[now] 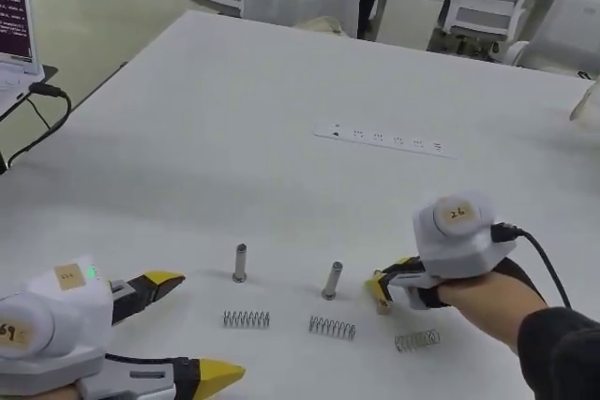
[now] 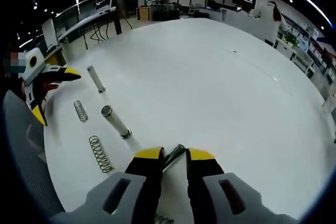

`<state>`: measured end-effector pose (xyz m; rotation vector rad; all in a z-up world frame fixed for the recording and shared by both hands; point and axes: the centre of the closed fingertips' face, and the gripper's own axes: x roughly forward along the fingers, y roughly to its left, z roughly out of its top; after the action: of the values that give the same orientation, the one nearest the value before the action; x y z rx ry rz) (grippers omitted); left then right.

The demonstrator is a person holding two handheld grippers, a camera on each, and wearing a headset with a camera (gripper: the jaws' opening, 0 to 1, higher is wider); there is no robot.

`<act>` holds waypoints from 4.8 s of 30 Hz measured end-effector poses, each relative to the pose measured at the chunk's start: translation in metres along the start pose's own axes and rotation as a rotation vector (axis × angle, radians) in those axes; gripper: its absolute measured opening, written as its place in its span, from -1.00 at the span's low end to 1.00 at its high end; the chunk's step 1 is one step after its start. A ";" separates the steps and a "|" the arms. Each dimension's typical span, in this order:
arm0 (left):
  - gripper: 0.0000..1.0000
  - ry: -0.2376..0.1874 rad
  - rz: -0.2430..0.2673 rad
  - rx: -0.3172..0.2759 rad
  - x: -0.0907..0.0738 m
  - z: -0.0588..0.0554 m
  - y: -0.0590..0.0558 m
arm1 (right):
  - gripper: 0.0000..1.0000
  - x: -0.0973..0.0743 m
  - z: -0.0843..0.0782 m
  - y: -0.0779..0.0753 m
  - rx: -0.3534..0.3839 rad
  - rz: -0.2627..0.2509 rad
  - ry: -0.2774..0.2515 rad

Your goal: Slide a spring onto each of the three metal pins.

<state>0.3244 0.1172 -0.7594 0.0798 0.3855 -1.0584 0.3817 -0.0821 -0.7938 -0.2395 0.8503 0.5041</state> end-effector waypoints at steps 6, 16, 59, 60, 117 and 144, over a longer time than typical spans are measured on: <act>0.57 0.002 -0.002 0.000 0.000 0.000 -0.001 | -0.74 0.000 0.000 -0.003 -0.010 -0.006 0.005; 0.55 0.006 -0.004 -0.003 0.001 -0.001 -0.002 | -0.78 0.001 -0.003 -0.003 -0.024 -0.001 0.021; 0.49 -0.001 -0.006 -0.003 -0.001 0.001 -0.003 | -0.89 -0.024 0.006 0.002 -0.063 -0.022 -0.014; 0.49 -0.001 -0.006 -0.002 -0.001 0.001 -0.003 | -0.89 -0.025 0.006 0.002 -0.063 -0.022 -0.018; 0.48 -0.001 -0.010 0.012 -0.002 0.004 -0.006 | -0.88 -0.068 -0.017 0.001 -0.006 -0.054 -0.100; 0.49 0.005 -0.010 0.010 -0.002 0.006 -0.011 | -0.78 -0.069 -0.021 0.000 -0.016 -0.043 -0.108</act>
<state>0.3158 0.1123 -0.7521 0.0893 0.3856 -1.0700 0.3300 -0.1135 -0.7545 -0.2427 0.7344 0.4795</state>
